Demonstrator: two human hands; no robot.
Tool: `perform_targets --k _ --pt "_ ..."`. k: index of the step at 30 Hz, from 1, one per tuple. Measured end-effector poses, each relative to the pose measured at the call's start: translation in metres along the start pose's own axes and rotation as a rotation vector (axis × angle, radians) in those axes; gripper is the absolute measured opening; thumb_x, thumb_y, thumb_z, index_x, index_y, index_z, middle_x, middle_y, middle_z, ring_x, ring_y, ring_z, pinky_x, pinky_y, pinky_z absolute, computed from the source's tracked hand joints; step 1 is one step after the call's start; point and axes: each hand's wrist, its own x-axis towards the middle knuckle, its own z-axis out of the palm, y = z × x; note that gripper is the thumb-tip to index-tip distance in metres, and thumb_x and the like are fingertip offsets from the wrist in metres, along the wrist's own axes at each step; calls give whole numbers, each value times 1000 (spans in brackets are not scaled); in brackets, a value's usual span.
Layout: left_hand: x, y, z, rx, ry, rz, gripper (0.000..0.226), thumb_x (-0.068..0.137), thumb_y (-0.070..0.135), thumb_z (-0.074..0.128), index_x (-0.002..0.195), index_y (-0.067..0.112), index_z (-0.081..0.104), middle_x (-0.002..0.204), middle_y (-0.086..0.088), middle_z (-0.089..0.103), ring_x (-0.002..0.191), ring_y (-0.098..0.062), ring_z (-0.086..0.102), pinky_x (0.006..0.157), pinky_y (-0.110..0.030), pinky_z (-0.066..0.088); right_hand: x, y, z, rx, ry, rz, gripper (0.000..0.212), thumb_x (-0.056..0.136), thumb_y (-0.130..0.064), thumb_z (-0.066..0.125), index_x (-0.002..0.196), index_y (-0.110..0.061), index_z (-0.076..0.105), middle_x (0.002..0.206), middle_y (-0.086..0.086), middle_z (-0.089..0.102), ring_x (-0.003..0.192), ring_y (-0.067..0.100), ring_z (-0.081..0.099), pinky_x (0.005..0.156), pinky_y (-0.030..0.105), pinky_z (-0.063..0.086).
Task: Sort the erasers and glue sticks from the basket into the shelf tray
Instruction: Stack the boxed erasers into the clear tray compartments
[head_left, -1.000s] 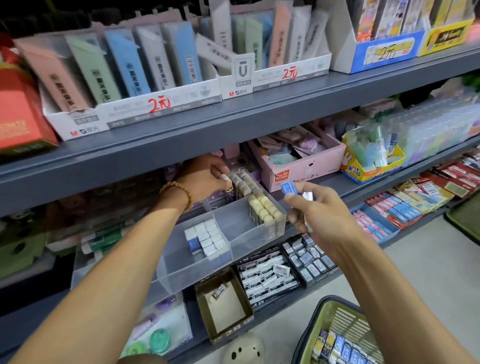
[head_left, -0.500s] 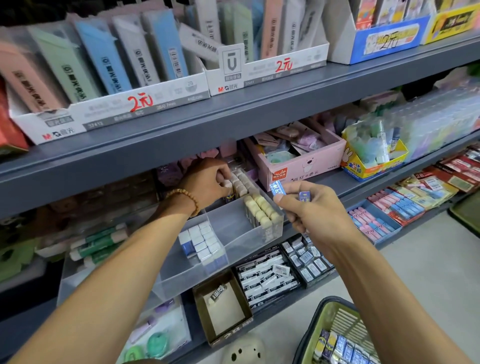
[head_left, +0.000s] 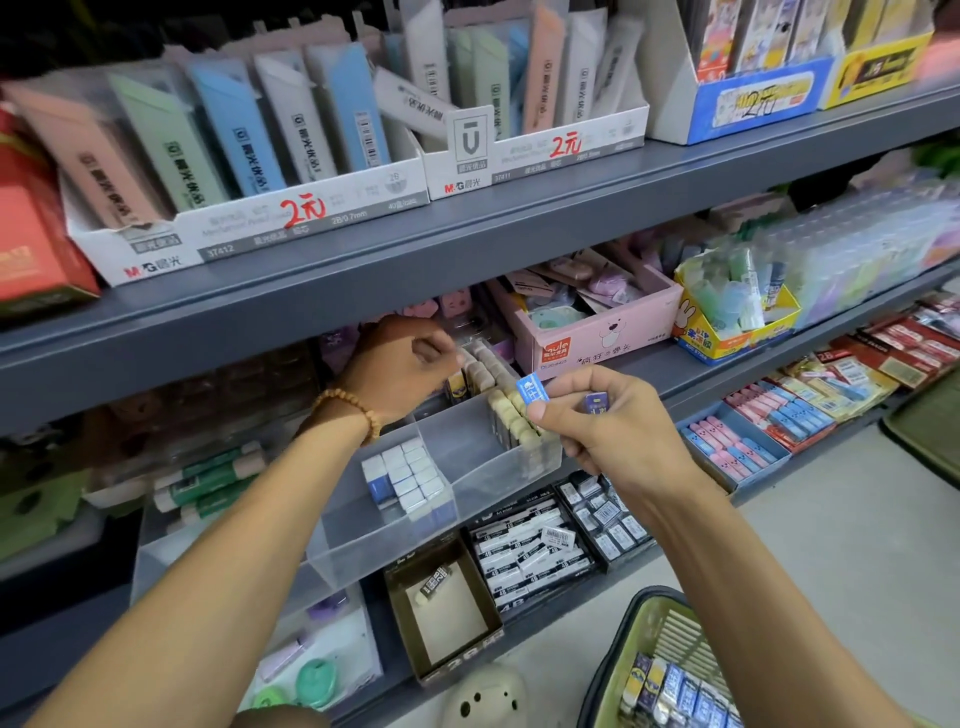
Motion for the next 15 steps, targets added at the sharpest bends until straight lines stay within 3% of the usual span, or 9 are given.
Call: perform_targets --k 3,7,10,12,15 --pt "-26 29 2 -326 -168 -71 9 89 20 68 80 20 69 78 -5 73 61 -14 66 55 -25 51 -7 -3 5 -4 -11 -10 21 78 2 79 86 -6 62 59 1 63 39 5 43 37 13 33" --pt "-47 46 3 -457 -393 -9 7 89 5 64 92 8 70 77 -11 71 63 -18 64 56 -20 54 -18 -9 8 8 -56 -22 22 80 2 77 87 -7 58 57 -2 68 40 5 43 38 14 32" --pt "-53 46 -2 -539 -333 -29 8 88 -1 63 93 -1 69 74 -14 71 62 -17 65 61 -21 57 -25 -10 10 41 -25 -15 15 85 -1 73 88 -9 61 57 -1 63 43 7 43 39 18 30" --pt "-56 44 -11 -533 -248 -60 5 87 -1 66 90 0 69 74 -13 71 60 -16 67 58 -19 58 -28 -9 10 117 16 36 7 94 -3 57 94 -8 61 61 4 57 46 9 40 41 21 29" --pt "-64 35 -29 -456 -180 -109 5 86 1 68 85 6 69 72 -10 71 58 -14 68 57 -18 57 -32 -7 13 234 3 154 31 93 4 34 108 -6 59 68 9 55 52 14 39 47 25 30"
